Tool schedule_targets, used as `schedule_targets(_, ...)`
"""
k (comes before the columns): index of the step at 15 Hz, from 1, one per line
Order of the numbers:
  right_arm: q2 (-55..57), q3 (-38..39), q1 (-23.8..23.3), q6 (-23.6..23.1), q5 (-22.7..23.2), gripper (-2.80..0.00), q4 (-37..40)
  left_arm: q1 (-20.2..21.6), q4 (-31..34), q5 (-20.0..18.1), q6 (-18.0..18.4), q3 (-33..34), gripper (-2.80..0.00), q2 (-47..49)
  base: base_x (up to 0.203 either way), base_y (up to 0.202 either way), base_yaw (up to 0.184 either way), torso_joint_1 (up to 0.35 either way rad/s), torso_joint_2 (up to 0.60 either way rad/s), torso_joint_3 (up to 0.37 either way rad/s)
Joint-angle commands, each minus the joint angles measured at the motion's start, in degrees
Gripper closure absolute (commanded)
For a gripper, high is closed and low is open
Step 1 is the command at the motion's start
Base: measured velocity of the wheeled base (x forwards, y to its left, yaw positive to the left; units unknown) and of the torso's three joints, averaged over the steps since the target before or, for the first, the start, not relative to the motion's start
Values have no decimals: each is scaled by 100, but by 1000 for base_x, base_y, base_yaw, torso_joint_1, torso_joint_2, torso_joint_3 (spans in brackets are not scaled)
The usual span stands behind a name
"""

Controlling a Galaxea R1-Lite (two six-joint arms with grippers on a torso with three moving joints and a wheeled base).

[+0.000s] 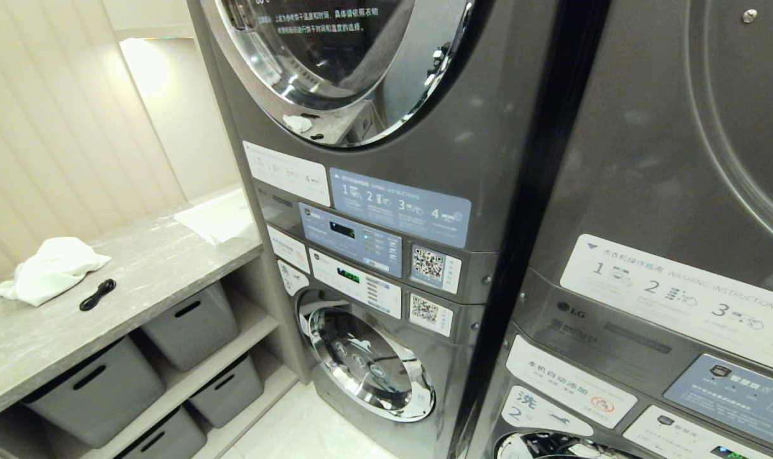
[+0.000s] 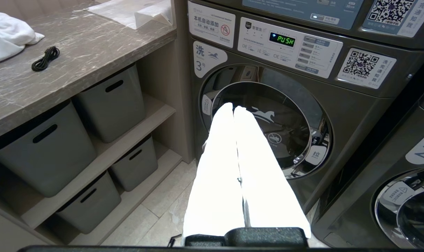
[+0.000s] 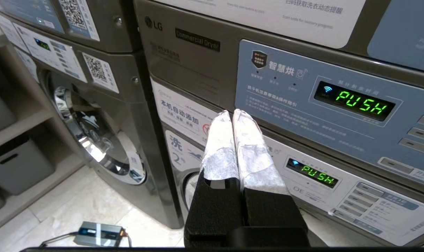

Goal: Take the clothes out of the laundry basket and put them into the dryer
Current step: Put the clothes in the dryer

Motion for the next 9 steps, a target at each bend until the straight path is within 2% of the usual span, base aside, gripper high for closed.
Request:
schedule_targets(1, -38, -11, -1, -6, -2, 0, 33, 0, -1, 0, 1, 9, 0, -9, 0, 0, 0, 0, 0, 0)
schedule_targets(4, -39, -17, -1, -463, 67, 0, 99, 0, -1, 0, 1, 9, 0, -9, 0, 0, 0, 0, 0, 0)
schedule_targets(9, -39, 0, -1, -446, 77, 0, 82, 0, -1, 0, 1, 9, 0, -9, 0, 0, 0, 0, 0, 0)
